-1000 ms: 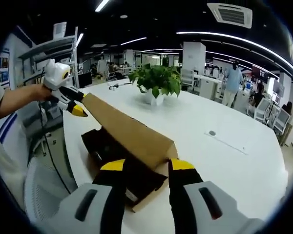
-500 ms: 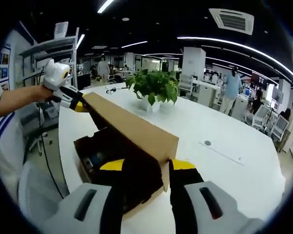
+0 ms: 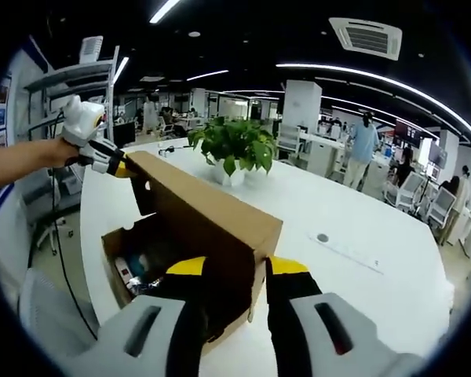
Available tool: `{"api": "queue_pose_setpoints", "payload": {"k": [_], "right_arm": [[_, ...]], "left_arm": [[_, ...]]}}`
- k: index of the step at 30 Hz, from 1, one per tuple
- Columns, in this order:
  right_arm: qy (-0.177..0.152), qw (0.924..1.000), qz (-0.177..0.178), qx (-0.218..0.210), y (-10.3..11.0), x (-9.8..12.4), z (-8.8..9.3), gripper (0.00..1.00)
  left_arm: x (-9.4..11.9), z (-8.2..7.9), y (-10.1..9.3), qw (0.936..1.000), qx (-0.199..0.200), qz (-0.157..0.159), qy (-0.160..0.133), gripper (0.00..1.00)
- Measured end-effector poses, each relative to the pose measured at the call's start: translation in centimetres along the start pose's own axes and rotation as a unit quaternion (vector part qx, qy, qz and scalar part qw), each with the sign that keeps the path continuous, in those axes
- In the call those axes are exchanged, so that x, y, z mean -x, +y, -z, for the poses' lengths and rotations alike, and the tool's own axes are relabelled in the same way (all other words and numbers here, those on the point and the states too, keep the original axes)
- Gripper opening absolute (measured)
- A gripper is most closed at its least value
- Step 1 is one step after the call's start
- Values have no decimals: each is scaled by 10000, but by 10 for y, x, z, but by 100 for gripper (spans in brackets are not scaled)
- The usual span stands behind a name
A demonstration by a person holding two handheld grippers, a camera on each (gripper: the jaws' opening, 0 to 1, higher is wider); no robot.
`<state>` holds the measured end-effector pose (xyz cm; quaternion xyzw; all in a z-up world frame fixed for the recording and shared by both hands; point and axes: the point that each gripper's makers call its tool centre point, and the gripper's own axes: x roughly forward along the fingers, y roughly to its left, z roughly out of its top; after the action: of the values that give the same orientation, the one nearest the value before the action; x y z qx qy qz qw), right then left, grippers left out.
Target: Operate the shoe box by opening the lid, removing the specified soft item, and placing it in the target area until the item is outside and the box remains undamaged.
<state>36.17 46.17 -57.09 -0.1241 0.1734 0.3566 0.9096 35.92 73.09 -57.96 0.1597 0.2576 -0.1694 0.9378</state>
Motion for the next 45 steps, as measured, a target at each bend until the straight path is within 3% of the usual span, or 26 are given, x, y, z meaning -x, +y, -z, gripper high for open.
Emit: {"api": "queue_pose_setpoints", "payload": {"k": [5,21,34,45], "right_arm": [[110,9999,72,-103,-6,-5,9,19],[690,9969,203,-312,-19,-18,73,11],[917,9954,79,-265,-21,-42,90,7],[940,9952,125,-241,-26,-49,91,1]], "left_arm": [[-3,-3,2,10000,38,18,-47,5],[-21,-10,14,9999,101,-46,-86,5],[-33,-16,20,9998,132,-74,-91,5],[-48,-20,25,9998,175,-72,-92,5]]}}
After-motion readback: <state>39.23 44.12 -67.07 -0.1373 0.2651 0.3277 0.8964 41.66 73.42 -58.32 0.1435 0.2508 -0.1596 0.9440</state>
